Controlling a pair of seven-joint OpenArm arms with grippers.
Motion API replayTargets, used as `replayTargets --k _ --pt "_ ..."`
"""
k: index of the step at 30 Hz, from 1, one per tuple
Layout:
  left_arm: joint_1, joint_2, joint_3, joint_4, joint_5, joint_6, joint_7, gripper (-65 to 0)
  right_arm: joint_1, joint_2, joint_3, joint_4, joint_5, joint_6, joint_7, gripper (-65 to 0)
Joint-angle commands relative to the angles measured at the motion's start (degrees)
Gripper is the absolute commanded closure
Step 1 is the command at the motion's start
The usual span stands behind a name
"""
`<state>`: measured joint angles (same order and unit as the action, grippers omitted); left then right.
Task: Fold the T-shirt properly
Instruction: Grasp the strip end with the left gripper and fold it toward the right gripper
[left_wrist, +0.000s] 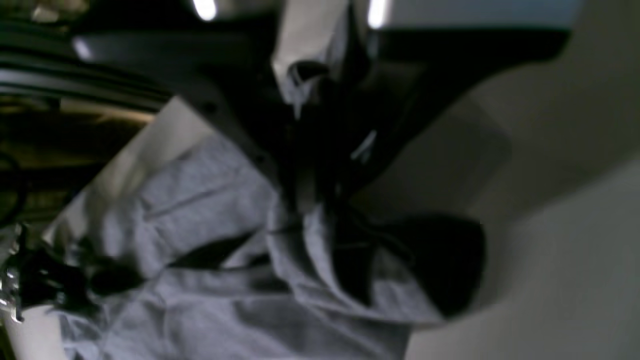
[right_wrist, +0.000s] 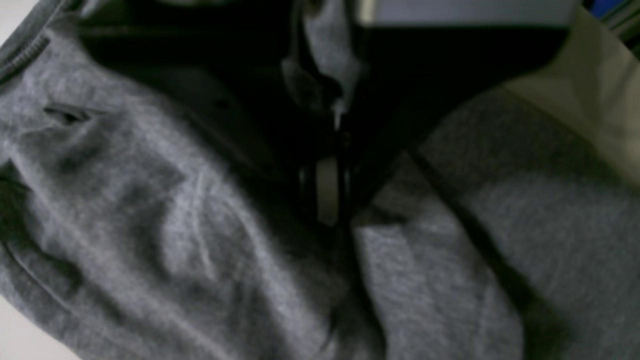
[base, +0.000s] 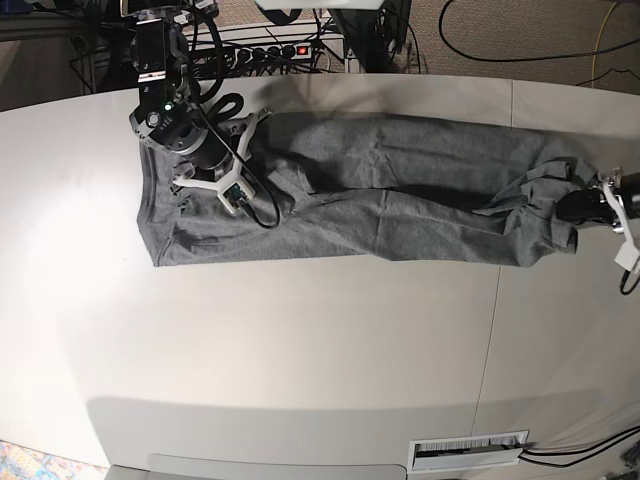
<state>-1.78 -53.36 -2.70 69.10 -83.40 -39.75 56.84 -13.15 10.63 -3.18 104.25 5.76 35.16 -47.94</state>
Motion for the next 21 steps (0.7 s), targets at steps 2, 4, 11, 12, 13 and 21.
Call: replayTargets --k 2,4,11,12,13,21 --pt "-0.9 -1.7 -0.7 2.8 -1.6 -0.3 -0.9 0.0 0.5 0.5 0.1 0.6 -0.7 -0.3 0.0 0.0" --pt "-0.9 -1.6 -0.7 5.6 -1.6 -0.3 -1.2 0.0 0.5 0.5 0.1 0.6 -0.7 -0.3 0.0 0.0" --pt "-0.9 1.5 -0.7 18.1 -1.6 -0.3 -1.4 0.0 0.5 0.5 0.1 0.6 -0.7 -0.3 0.2 0.0" --pt "-0.9 2.3 -0.7 19.8 -1.6 -0.3 -1.4 0.0 0.5 0.5 0.1 0.6 -0.7 -0.3 0.2 0.0" --pt "-0.9 3.0 -0.7 21.5 -1.6 -0.3 -1.4 0.0 0.5 0.5 0.1 0.6 -0.7 -0.3 0.2 0.0" --pt "-0.9 9.0 -0.7 31.0 -1.6 -0.3 -3.9 0.0 0.5 0.5 0.1 0.6 -0.9 -0.3 0.2 0.0"
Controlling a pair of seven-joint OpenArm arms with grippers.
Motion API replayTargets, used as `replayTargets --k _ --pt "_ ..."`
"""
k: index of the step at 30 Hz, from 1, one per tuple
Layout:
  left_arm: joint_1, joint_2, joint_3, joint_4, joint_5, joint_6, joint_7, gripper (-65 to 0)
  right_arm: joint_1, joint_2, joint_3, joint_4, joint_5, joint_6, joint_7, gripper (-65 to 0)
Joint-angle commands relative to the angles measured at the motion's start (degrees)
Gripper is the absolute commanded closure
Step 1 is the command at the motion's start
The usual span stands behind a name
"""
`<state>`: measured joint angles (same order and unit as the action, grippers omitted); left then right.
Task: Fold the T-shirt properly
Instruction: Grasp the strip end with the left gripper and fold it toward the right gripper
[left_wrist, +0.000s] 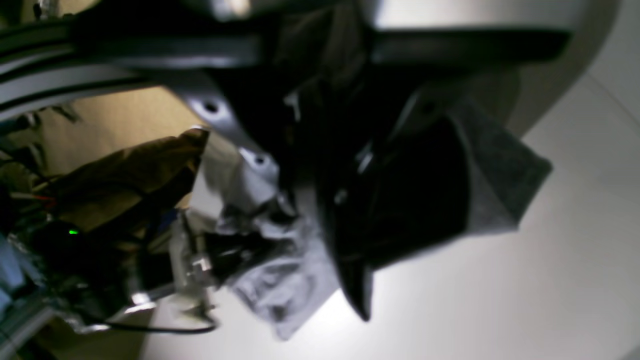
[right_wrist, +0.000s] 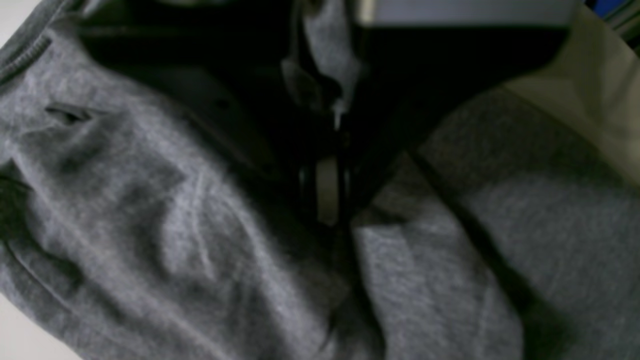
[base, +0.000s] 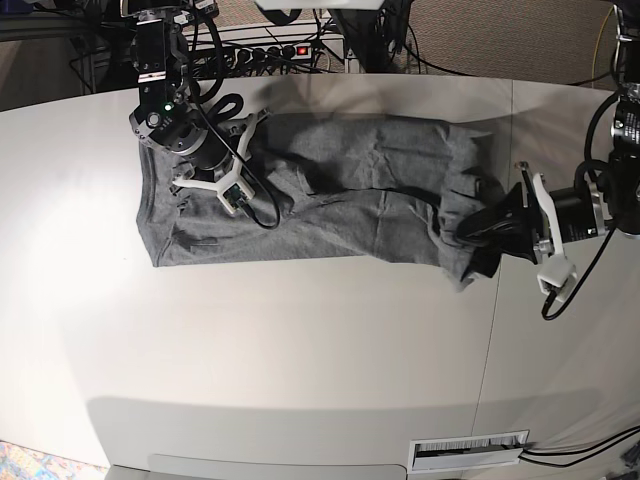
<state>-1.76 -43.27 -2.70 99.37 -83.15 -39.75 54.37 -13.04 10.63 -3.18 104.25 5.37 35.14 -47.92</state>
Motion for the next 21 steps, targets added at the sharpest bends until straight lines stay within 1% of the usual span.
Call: replayTargets --k 1,4,7,9,12,14,18,21 --pt "-0.9 -0.3 -0.7 1.4 -1.8 -0.3 -1.4 0.0 0.4 0.5 0.1 0.6 -0.5 -0.3 0.2 0.0" --pt "-0.9 1.8 -0.7 2.3 -0.3 -0.3 -1.9 0.0 0.4 0.5 0.1 0.6 -0.5 -0.3 0.2 0.0" --pt "0.1 4.7 -0.7 2.3 0.5 -0.3 -1.9 0.0 0.4 0.5 0.1 0.6 -0.5 -0.3 0.2 0.0" --pt "1.6 7.3 -0.7 2.3 3.3 -0.3 -3.3 0.0 0.4 0.5 0.1 0.6 -0.5 -0.3 0.2 0.0" --pt "3.9 10.8 -0.7 2.3 8.4 -0.3 -7.5 0.0 0.6 0.5 0.1 0.6 -0.5 -0.3 0.2 0.0" --pt "5.0 12.7 -0.7 2.3 11.7 -0.3 -8.7 0.0 0.7 0.5 0.1 0.6 -0.5 -0.3 0.2 0.0" --pt "5.9 15.1 -0.6 1.7 17.0 -0.3 -11.1 0.0 0.7 0.5 0.1 0.6 -0.5 -0.3 0.2 0.0" --pt "5.9 16.7 -0.6 1.0 18.6 -0.3 -12.0 0.0 0.7 0.5 0.1 0.6 -0.5 -0.3 0.3 0.0"
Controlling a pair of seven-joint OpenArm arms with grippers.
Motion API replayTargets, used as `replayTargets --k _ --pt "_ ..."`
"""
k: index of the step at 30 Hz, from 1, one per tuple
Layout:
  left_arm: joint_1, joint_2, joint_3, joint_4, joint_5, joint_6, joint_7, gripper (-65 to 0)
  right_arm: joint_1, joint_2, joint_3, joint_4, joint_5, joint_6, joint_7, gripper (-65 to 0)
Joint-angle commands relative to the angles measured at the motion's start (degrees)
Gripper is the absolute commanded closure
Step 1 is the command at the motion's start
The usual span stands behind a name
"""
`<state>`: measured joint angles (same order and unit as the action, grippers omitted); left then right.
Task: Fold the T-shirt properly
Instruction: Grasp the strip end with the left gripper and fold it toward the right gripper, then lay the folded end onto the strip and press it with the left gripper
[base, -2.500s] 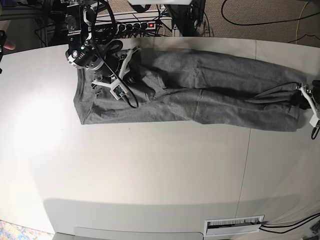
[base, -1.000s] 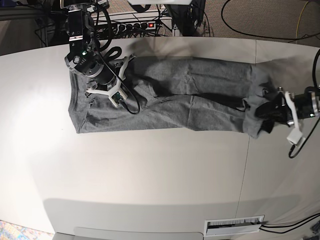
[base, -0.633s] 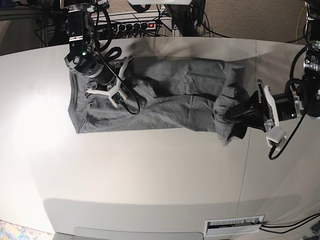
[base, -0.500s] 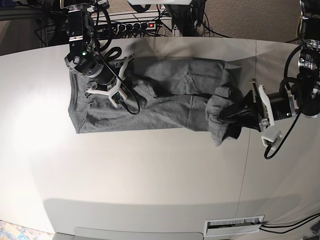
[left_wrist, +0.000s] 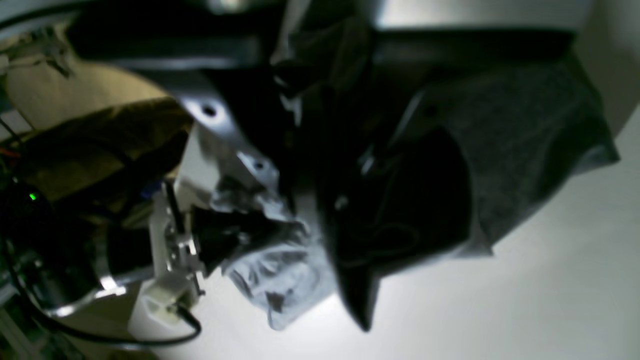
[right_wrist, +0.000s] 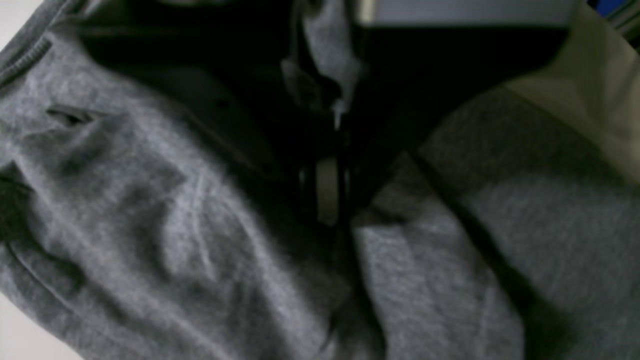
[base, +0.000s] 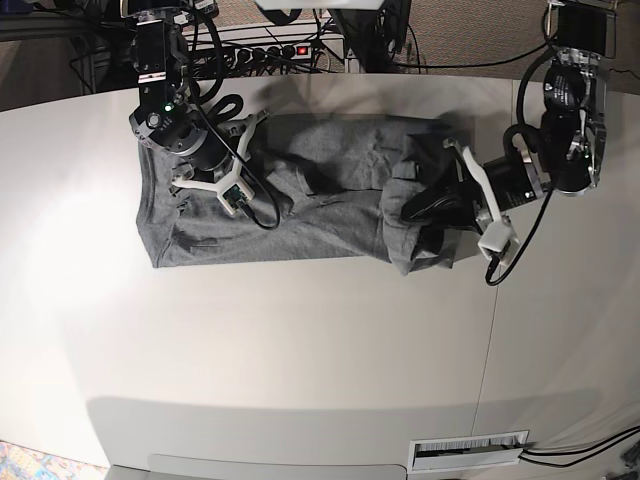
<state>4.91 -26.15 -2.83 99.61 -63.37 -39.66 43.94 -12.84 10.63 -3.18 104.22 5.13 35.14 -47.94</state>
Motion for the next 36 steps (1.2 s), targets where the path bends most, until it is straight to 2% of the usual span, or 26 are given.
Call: replayTargets --k 1,8,13,14,16,17,18,27,36 --pt "-0.7 0.2 -0.3 0.6 -1.1 -0.3 -1.6 0.0 0.6 0.5 0.1 0.7 -0.2 -0.3 0.3 0.0" --pt "1.5 2.8 4.2 0.4 -0.2 -0.3 -1.6 0.0 0.6 0.5 0.1 0.7 -0.2 -0.3 0.6 0.0" --pt "1.7 2.8 9.9 0.4 4.7 -0.3 -2.0 0.0 0.7 0.5 0.1 0.7 -0.2 -0.3 1.3 0.0" --pt "1.6 2.8 11.0 0.4 5.4 -0.3 -2.0 -2.7 0.7 0.5 0.1 0.7 -0.3 -0.3 1.5 0.0" --pt "1.2 2.8 13.0 0.4 7.3 -0.3 -2.0 -17.6 0.8 0.5 0.1 0.7 -0.3 -0.3 1.5 0.0" --pt "1.0 2.8 13.7 0.4 8.3 -0.3 -2.0 -22.8 0.9 0.5 0.1 0.7 -0.2 -0.3 1.5 0.0" --pt "0.7 2.8 14.4 0.4 9.7 -0.3 -2.0 -24.0 1.0 0.5 0.1 0.7 -0.3 -0.3 1.4 0.0" --pt "-5.4 2.6 14.6 0.4 12.7 -0.3 -2.8 -23.8 1.4 0.5 0.1 0.7 -0.2 -0.3 1.4 0.0" --pt "-7.3 2.5 14.6 0.4 27.8 -0.3 -2.9 -21.2 1.4 0.5 0.1 0.7 -0.2 -0.3 1.4 0.0"
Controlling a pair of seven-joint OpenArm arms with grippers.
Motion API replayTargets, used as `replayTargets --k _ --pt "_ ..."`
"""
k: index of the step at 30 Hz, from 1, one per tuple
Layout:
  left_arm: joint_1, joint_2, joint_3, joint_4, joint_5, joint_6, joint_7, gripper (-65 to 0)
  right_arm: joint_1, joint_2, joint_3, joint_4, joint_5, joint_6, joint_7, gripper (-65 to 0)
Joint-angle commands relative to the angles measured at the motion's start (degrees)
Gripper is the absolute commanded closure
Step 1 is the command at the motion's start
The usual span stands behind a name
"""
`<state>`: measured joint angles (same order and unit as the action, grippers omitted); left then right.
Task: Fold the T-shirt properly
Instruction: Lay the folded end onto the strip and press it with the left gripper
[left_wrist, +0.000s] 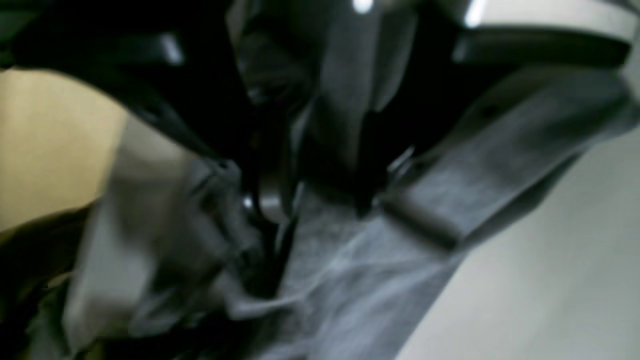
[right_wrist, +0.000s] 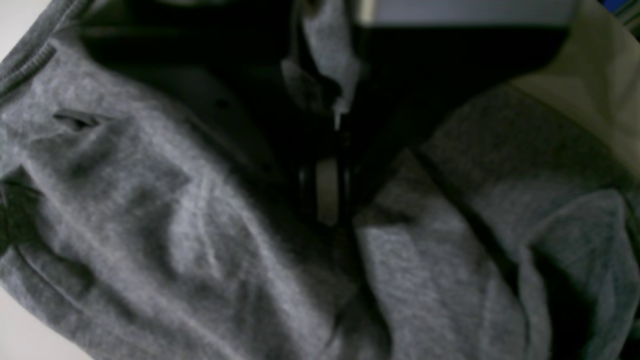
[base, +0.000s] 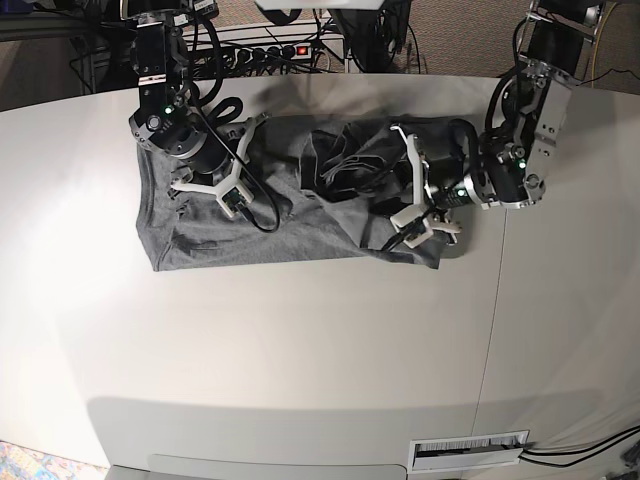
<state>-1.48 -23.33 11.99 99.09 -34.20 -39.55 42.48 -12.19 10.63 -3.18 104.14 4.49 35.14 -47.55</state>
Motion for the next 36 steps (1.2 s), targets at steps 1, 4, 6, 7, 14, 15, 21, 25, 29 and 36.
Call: replayTargets --k 1,4,6,7,14,15,21,25,29,36 --pt "-0.9 -0.3 -0.3 0.9 -0.5 -0.4 -1.5 -21.3 0.8 0.5 0.1 0.7 0.4 -0.3 1.1 0.0" --pt "-0.9 -0.3 -0.3 0.9 0.9 -0.4 -3.9 -21.3 0.8 0.5 0.1 0.7 0.4 -0.3 1.1 0.0" --pt "-0.9 -0.3 -0.3 0.9 1.5 -0.4 -5.2 -21.3 0.8 0.5 0.1 0.7 0.4 -0.3 1.1 0.0" --pt "-0.9 -0.3 -0.3 0.9 1.5 -0.4 -5.4 -21.3 0.8 0.5 0.1 0.7 0.4 -0.3 1.1 0.0" --pt "-0.7 -0.2 0.5 0.9 -0.5 -0.4 -5.7 -21.3 0.8 0.5 0.1 0.7 0.4 -0.3 1.3 0.0" --pt "-0.5 -0.2 0.6 0.9 -1.0 -0.4 -6.3 -21.3 0.8 0.5 0.1 0.7 0.4 -0.3 1.4 0.0" --pt "-0.1 -0.2 0.6 0.9 -1.4 -0.4 -9.5 -10.1 0.8 0.5 0.1 0.7 0.4 -0.3 1.3 0.0" --pt "-0.1 0.0 0.6 0.9 2.4 -0.4 -12.0 0.0 0.8 0.5 0.1 0.7 0.4 -0.3 1.3 0.0" --pt "0.1 0.0 0.6 0.9 4.6 -0.4 -13.0 -5.5 0.8 0.5 0.1 0.7 0.4 -0.3 1.3 0.0" --pt "0.7 0.0 0.6 0.9 3.3 -0.4 -13.0 -21.6 0.8 0.5 0.1 0.7 0.4 -0.3 1.3 0.0"
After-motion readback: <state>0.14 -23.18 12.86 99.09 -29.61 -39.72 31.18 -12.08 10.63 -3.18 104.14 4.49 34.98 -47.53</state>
